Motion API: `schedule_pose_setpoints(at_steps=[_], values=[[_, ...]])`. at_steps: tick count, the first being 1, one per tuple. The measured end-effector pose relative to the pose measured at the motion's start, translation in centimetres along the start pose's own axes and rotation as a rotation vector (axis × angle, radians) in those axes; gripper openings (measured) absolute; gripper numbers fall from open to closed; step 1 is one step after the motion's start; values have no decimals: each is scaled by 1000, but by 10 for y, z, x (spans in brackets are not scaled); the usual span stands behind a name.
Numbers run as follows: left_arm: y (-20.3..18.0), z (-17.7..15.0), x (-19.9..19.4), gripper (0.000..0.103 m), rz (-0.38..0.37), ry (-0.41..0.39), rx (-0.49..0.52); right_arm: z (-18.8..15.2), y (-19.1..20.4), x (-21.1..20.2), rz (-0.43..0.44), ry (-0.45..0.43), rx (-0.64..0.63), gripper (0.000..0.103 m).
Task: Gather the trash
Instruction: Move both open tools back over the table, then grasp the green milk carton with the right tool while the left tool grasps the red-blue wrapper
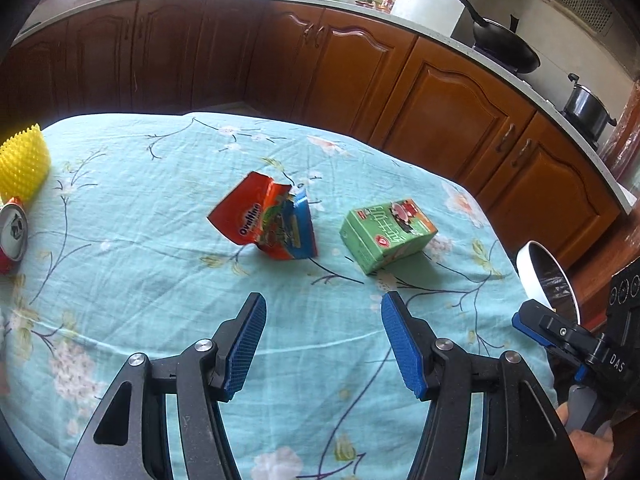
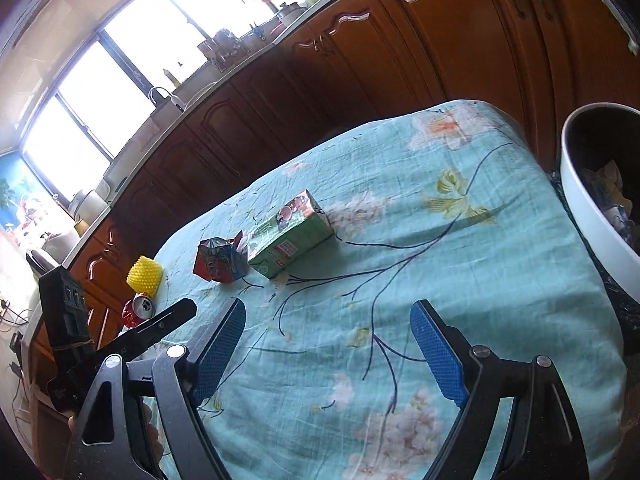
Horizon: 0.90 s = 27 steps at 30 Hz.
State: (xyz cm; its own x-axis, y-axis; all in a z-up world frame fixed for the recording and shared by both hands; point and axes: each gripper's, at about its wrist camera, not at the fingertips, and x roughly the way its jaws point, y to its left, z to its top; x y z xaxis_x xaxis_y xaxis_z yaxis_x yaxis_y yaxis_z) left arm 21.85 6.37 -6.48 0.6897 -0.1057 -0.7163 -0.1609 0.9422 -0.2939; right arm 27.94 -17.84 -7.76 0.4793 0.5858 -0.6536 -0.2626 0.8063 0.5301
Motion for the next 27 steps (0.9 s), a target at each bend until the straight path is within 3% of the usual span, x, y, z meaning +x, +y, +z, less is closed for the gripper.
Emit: schedule_pose_setpoints(at_steps=[8,12,21,22,25,27], values=[[16,32,14,60,77,-34,46,20,30,33,-6,50,-160,89],[22,46,30,60,92,-26,63,28,45,53,-20,74,-276,95],[34,64,75,58,97,14,74,38,77,106,-26,169,-520,98],[35,65,79,56,90,21,74,39,77,111,-24,181,-525,98],[36,64,89,31,72,45,86,43,76,127,-49,209,-534,98],[37,63,91,25,63,44,91,44,72,134,-48,215,-525,98]])
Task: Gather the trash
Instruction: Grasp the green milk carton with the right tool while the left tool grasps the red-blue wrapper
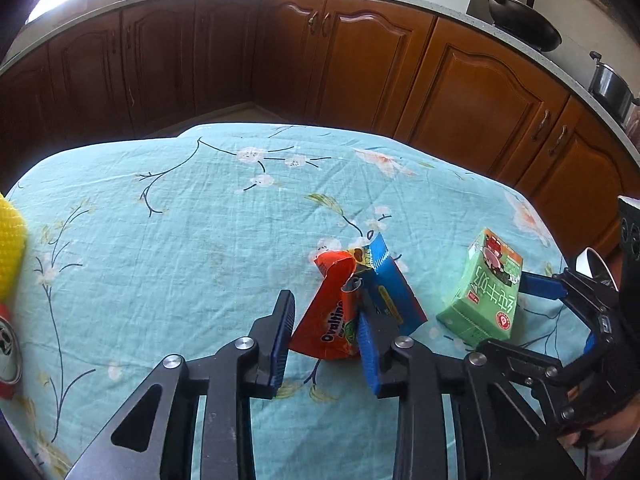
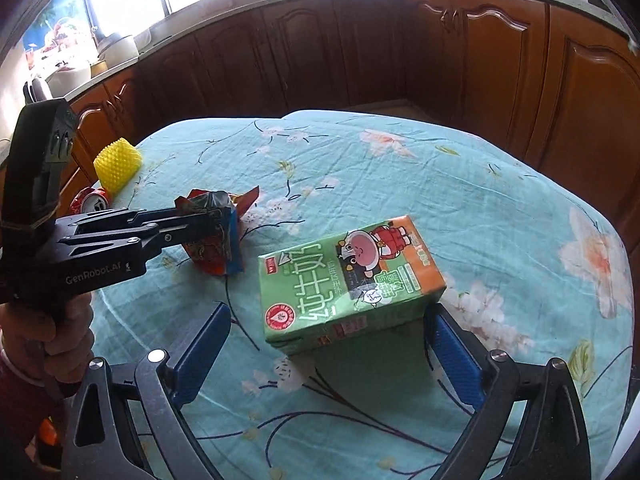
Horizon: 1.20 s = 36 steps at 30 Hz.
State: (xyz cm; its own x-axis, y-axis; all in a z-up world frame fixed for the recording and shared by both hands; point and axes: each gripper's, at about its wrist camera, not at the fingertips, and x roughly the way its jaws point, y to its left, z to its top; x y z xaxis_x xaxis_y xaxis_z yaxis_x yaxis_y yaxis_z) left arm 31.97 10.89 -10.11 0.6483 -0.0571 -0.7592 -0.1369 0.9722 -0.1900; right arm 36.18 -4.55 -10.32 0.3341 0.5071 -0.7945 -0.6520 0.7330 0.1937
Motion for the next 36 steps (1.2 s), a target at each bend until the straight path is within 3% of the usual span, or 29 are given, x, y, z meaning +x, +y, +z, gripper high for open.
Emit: schedule_pose_setpoints(at_steps=[1,4,6,9,12,15,17,19,21,23,31,33,36], values=[[0,0,0,15,-9,0,5,0,-2,1,-1,-6,10,98],[-2,0,-2,9,-12,-12,22,-2,-12,-1,25,-32,54,90],[-3,-1,-5,8,-8,-17,25,-3,-17,-4,37,-34,79,64],[-3,-6,-13,8,-17,-22,24,-8,-19,-13,40,-39,104,33],[-5,-12,-20,8,-29,-25,24,-15,-19,-19,2,-28,112,11],[-5,-19,-31,8,-42,-27,15,-25,-28,-28,-38,-24,137,0],[-2,-23,-38,8,-44,-35,1,-29,-35,-33,-42,-21,179,3],[2,-26,-43,8,-51,-44,-25,-29,-40,-39,-12,-28,248,16],[6,-29,-51,8,-48,-54,-45,-25,-40,-42,35,-53,306,59],[11,-34,-61,8,-46,-67,-61,-17,-35,-46,25,-99,326,73],[14,-46,-76,8,-49,-71,-93,18,-30,0,-85,-71,378,71],[11,-48,-78,8,-53,-68,-91,19,-30,6,-100,-59,377,58],[3,-47,-78,8,-69,-65,-76,13,-30,-4,-94,-81,366,54]])
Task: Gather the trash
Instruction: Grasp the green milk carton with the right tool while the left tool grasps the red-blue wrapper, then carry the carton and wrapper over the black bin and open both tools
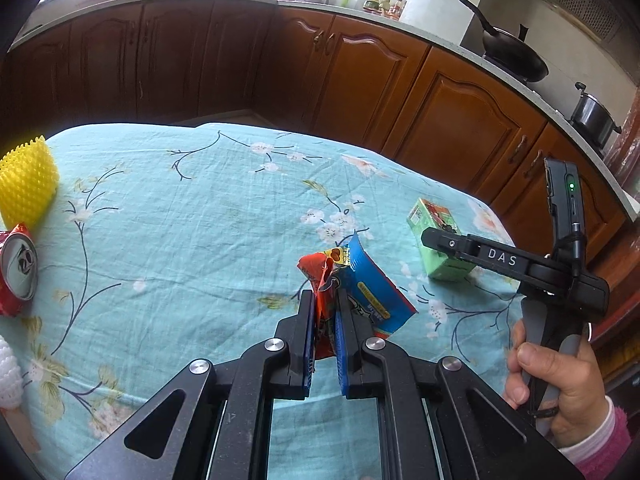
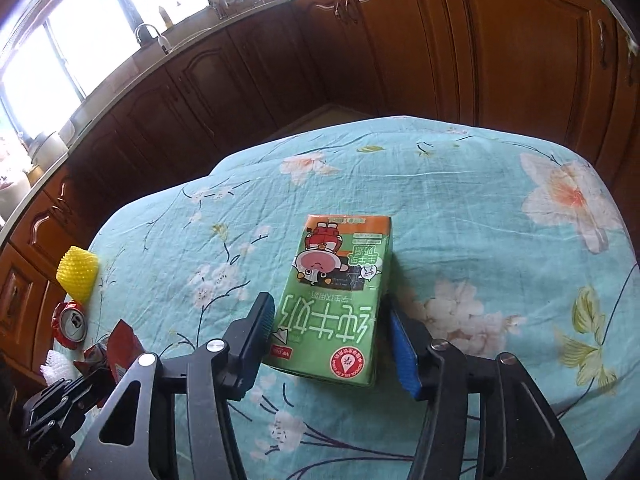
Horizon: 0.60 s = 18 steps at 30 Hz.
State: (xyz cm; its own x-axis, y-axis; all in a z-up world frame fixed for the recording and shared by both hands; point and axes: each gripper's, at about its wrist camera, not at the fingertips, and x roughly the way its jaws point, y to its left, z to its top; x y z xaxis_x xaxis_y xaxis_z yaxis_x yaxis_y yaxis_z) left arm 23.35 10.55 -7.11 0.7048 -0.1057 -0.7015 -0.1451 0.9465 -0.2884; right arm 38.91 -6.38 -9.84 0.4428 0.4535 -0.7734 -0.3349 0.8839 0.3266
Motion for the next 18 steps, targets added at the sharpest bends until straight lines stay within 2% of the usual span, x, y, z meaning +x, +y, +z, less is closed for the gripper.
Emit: schedule_pose_setpoints(at_steps=[10,18], values=[[-57,-7,4,8,-88,20,93,-48,-53,-96,56,-93,86,51],[-114,-21,10,8,-161,62,191,-95,-92,-162,44,-169,168,50]])
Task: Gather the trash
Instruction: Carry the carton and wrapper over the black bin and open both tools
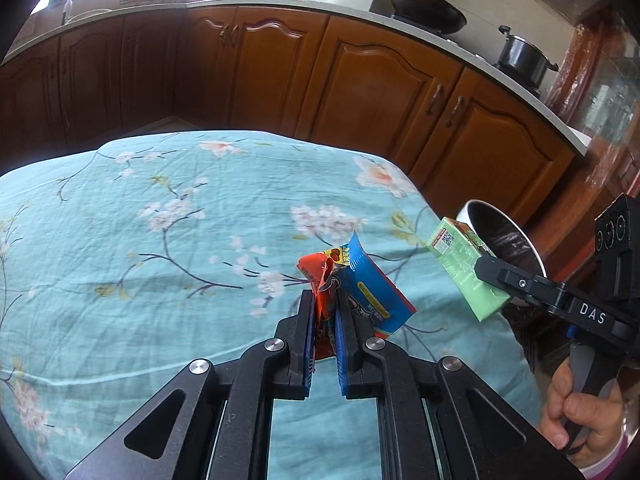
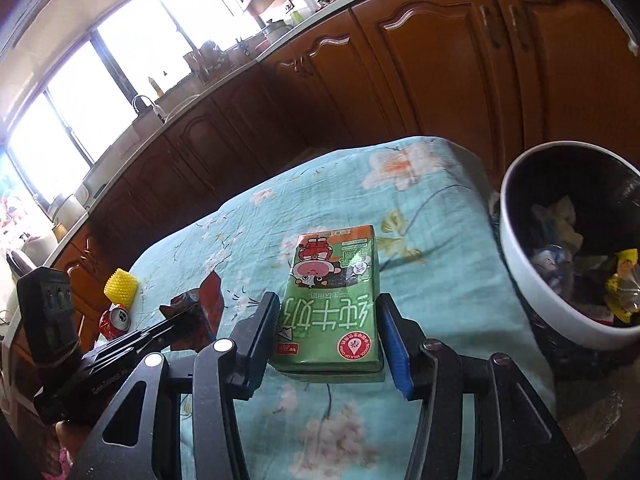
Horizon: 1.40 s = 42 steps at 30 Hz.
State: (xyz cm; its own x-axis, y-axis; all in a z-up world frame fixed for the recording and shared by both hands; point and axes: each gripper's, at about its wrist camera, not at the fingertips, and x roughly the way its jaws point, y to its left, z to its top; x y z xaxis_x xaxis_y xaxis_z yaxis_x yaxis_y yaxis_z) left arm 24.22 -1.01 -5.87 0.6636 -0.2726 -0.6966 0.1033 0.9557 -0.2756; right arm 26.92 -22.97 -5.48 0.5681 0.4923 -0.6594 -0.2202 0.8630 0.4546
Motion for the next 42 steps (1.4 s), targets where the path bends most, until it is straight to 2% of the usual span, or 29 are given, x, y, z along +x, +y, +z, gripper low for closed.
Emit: schedule_pose_setpoints(at_steps=[8,18,42], values=[[-49,-3,10,8,-55,33,91,-19,-34,-43,-24,-39,58,50],[-86,-7,16,8,-75,59,157,-29,-59,-73,-36,-83,105,50],[-160,15,47,8,-133,71,271,-12,-119,-119,-87,-183,179,50]])
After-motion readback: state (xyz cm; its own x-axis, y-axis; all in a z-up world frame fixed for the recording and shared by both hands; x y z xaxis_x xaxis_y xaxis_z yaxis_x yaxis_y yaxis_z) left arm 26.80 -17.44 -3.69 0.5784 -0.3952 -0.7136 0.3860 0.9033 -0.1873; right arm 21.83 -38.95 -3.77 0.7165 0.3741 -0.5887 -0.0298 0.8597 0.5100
